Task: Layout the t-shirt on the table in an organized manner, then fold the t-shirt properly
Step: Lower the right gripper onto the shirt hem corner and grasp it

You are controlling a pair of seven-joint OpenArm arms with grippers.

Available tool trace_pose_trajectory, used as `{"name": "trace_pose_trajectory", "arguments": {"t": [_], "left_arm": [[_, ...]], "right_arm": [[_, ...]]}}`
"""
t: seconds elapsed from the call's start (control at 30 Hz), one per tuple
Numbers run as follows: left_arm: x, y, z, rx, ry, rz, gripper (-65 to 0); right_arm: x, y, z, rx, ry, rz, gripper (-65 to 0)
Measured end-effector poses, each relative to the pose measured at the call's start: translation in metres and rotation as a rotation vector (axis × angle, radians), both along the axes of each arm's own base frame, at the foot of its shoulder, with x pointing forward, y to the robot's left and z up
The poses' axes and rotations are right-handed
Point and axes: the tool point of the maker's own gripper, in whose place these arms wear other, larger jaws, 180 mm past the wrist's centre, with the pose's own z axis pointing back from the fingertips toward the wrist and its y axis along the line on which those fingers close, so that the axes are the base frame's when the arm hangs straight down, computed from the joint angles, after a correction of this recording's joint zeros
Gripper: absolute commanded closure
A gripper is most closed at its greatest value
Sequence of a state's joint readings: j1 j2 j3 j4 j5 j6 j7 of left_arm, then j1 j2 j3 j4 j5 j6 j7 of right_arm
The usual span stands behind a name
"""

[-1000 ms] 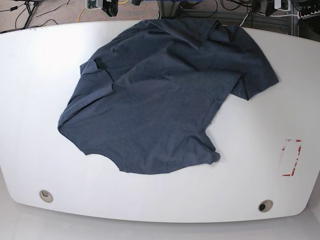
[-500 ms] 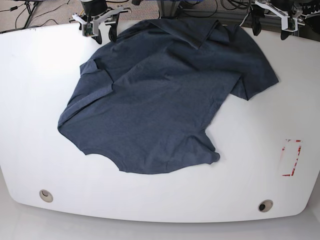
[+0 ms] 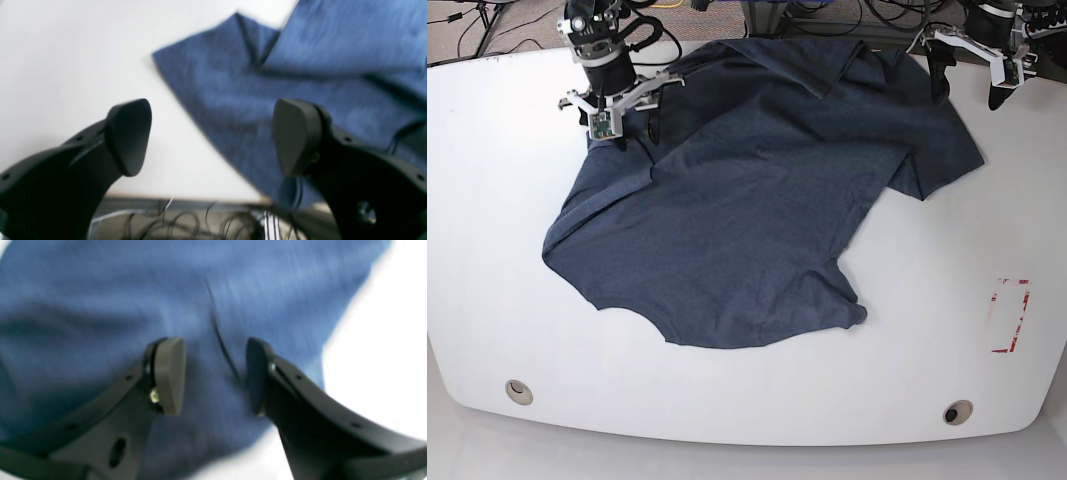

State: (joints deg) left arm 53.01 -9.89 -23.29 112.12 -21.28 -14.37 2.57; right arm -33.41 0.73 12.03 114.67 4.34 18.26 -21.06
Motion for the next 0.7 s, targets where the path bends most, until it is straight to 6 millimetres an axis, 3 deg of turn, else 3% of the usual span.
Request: {"name": "trace_pose_trajectory", "arguments": {"t": [0.4, 0.7], "left_arm": [[0.024, 0.007, -0.004, 0.012, 0.035, 0.012, -54.6], [0.031, 0.020, 0.003, 0.038, 0.016, 0.042, -54.6]], "right_arm": [[0.066, -0.020, 0.022, -0.064, -0.025, -0.011, -30.3], [0.112, -0.054, 0.036, -0.100, -0.047, -0.072, -50.1]]}}
